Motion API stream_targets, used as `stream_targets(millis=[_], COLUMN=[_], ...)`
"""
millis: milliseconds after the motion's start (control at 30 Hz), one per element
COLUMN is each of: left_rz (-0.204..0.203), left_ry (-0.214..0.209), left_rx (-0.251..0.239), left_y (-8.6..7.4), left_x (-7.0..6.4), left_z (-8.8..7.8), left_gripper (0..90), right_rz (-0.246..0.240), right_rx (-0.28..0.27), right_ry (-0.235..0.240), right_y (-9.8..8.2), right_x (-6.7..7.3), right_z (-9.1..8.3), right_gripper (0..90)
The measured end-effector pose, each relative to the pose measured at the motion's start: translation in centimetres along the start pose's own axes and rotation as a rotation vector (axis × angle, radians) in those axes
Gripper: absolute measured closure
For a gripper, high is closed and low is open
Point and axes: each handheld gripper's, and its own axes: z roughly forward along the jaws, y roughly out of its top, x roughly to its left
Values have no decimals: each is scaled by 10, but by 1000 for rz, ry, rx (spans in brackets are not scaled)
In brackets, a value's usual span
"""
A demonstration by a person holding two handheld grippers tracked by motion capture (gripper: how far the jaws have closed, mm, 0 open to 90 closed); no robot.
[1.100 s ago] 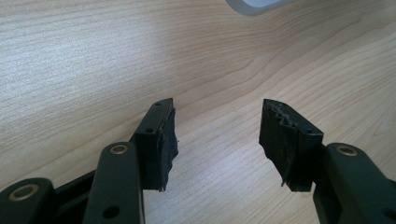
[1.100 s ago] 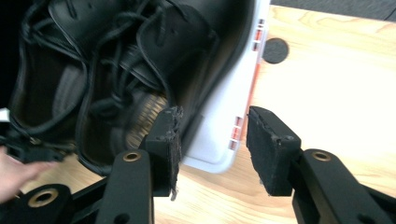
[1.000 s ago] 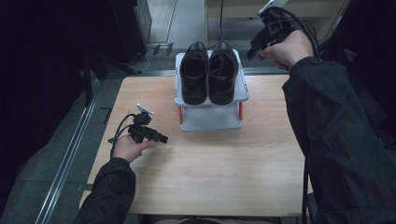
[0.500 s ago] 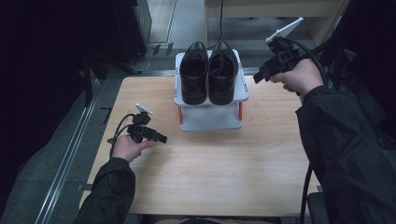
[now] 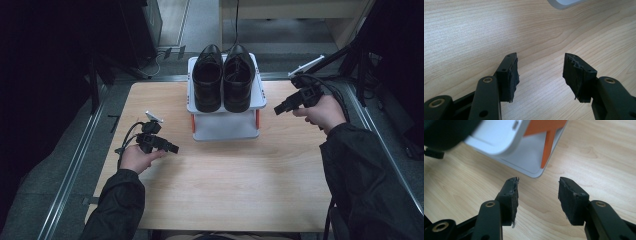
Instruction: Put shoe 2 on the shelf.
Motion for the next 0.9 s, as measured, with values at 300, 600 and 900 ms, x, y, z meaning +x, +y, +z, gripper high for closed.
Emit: stream_targets(millis=[300,600,900], left_rz=[3,5,12], left_ry=[9,15,21], left_rx=[-4,1,1], left_y=[0,0,0], left_x=[0,1,2], left_z=[1,1,3], left_gripper=[451,450,446], right_rz=[-16,-24,-25], right_rx=[-20,-36,-29], right_ry=[55,94,112], right_y=[-30,-57,-79], right_x=[-10,-14,-19], right_z=[32,58,82], right_gripper=[502,503,502])
